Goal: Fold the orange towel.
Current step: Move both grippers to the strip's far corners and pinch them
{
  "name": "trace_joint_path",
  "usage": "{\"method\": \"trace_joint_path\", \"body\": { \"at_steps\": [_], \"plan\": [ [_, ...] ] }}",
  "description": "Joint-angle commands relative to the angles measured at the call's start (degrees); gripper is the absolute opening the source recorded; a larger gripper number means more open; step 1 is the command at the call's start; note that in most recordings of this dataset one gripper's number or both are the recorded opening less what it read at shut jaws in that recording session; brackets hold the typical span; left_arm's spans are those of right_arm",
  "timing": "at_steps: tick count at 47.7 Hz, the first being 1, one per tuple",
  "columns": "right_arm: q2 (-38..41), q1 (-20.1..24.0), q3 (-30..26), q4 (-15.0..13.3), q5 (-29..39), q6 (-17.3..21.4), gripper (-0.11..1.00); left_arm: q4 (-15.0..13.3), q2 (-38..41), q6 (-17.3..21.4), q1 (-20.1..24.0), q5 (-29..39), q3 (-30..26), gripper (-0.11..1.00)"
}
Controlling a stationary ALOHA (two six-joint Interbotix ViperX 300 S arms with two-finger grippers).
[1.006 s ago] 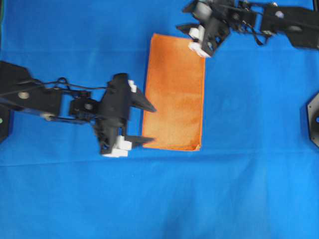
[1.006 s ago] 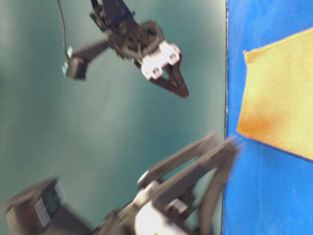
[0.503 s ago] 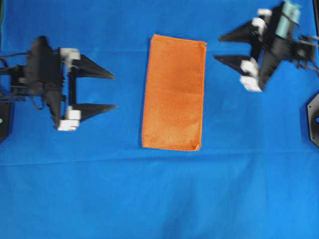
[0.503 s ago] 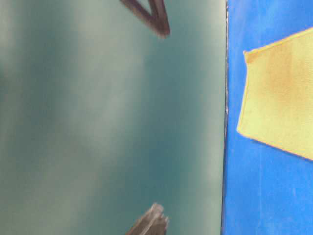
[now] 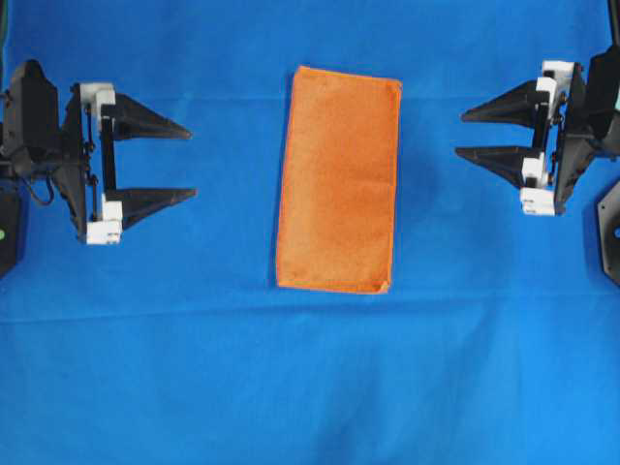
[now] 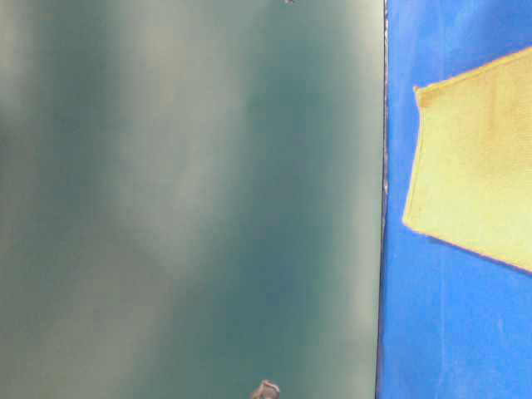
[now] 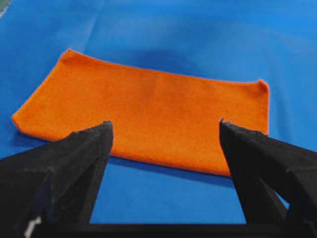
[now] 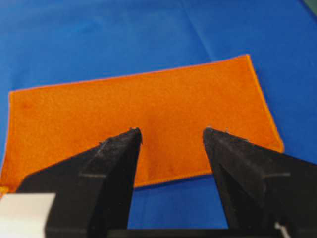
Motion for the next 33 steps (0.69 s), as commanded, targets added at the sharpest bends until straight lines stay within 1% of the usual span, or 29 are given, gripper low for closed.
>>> {"method": "trace_joint_path", "body": {
  "at_steps": [1, 8, 13, 18, 22, 33],
  "plan": [
    [0.35, -0.18, -1.41, 0.18, -0.44, 0.00, 0.58, 0.09, 0.18, 0.00, 0.18, -0.70, -1.05, 0.81],
    [1.67, -1.58, -2.72, 0.26, 0.09, 0.00, 0.58, 0.09, 1.49, -0.09, 0.44, -2.29, -2.11, 0.81],
    [4.39, -4.48, -5.10, 0.26, 1.23, 0.00, 0.58, 0.09, 4.57, -0.09, 2.11, -3.25, -4.13, 0.80],
    [8.70, -8.00, -7.29, 0.18, 1.85, -0.35, 0.58, 0.09, 9.93, 0.35, 4.66, -2.81, -8.17, 0.80],
    [13.62, -10.72, -9.76, 0.00, 2.20, -0.62, 0.58, 0.09, 14.15, 0.44, 6.94, -1.93, -11.69, 0.80],
    [25.84, -13.62, -17.31, -1.49, 4.31, -1.05, 0.58, 0.09, 26.63, 0.44, 13.10, 0.18, -20.13, 0.80]
  ]
}}
